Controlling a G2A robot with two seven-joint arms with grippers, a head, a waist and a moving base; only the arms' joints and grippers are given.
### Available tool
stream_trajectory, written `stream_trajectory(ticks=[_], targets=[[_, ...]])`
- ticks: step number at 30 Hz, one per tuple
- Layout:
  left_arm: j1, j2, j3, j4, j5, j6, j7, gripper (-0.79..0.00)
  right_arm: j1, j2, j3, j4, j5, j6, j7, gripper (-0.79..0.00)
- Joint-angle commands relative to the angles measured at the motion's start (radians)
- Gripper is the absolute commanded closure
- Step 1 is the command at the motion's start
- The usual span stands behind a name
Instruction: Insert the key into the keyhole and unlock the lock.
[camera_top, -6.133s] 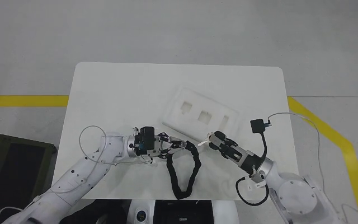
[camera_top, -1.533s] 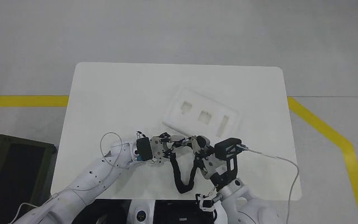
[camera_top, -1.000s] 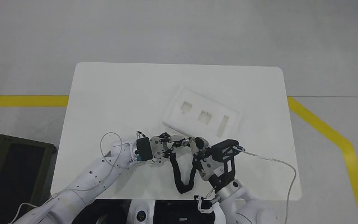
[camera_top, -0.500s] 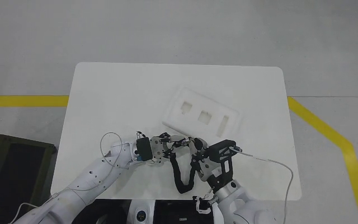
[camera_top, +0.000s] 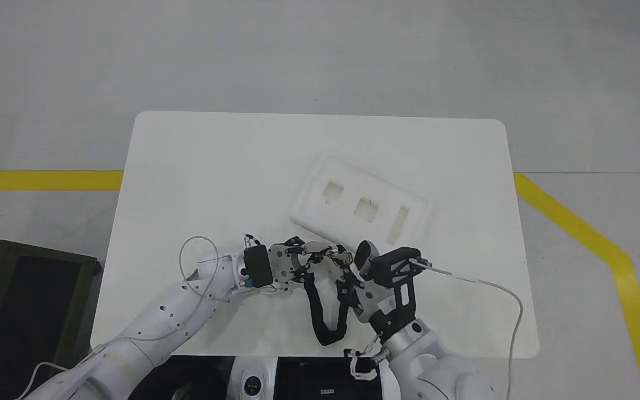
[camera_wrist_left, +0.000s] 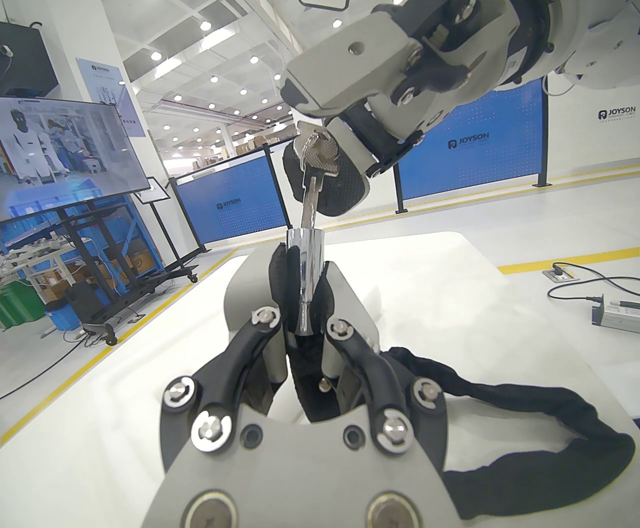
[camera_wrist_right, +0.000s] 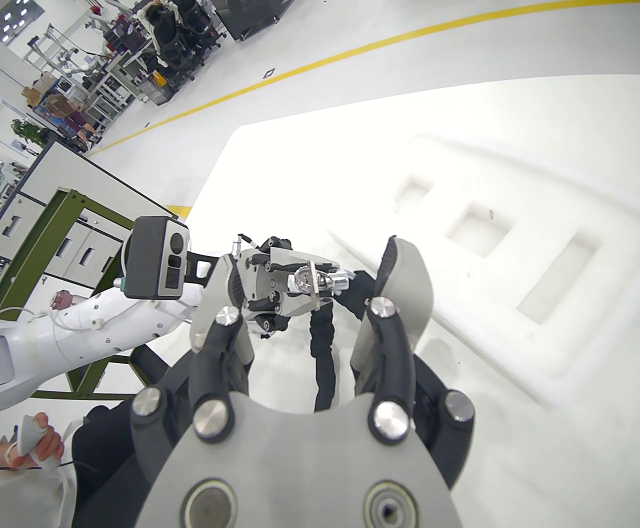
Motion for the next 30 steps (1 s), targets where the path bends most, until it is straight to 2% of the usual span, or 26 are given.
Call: stream_trajectory(ticks=[1, 7, 14, 15, 16, 23, 26, 30], targets=[[0.0, 0.0, 0.0, 0.0, 0.0, 0.0, 0.0, 0.0, 0.001, -0.002, 0.011, 0.0, 0.023, -0.009, -0.019, -0.428], [0.0, 0.0, 0.0, 0.0, 0.0, 0.0, 0.0, 0.0, -0.022, 0.0, 0.081, 0.0, 0.136, -0.083, -0.074, -0.246], [0.002, 0.0, 0.0, -0.001, -0.002, 0.002, -0.007, 0.0, -0.065, 0.006, 0.157, 0.0, 0.207, -0.159, -0.113, -0.169], [0.009, -0.001, -0.003, -0.011, -0.009, 0.005, -0.027, 0.0, -0.071, 0.007, 0.166, 0.0, 0.218, -0.171, -0.12, -0.117], [0.014, -0.001, -0.007, -0.019, -0.016, 0.0, -0.04, 0.0, -0.076, 0.007, 0.175, 0.0, 0.226, -0.184, -0.127, 0.0], [0.04, 0.003, -0.036, -0.039, -0.063, -0.061, -0.074, 0.0, -0.113, 0.017, 0.282, 0.0, 0.343, -0.319, -0.129, 0.0], [0.05, 0.004, -0.047, -0.039, -0.093, -0.099, -0.086, 0.0, -0.131, 0.024, 0.34, 0.0, 0.408, -0.412, -0.122, 0.0], [0.053, 0.003, -0.053, -0.041, -0.119, -0.162, -0.091, 0.0, -0.139, 0.035, 0.409, 0.0, 0.508, -0.567, -0.053, 0.0]])
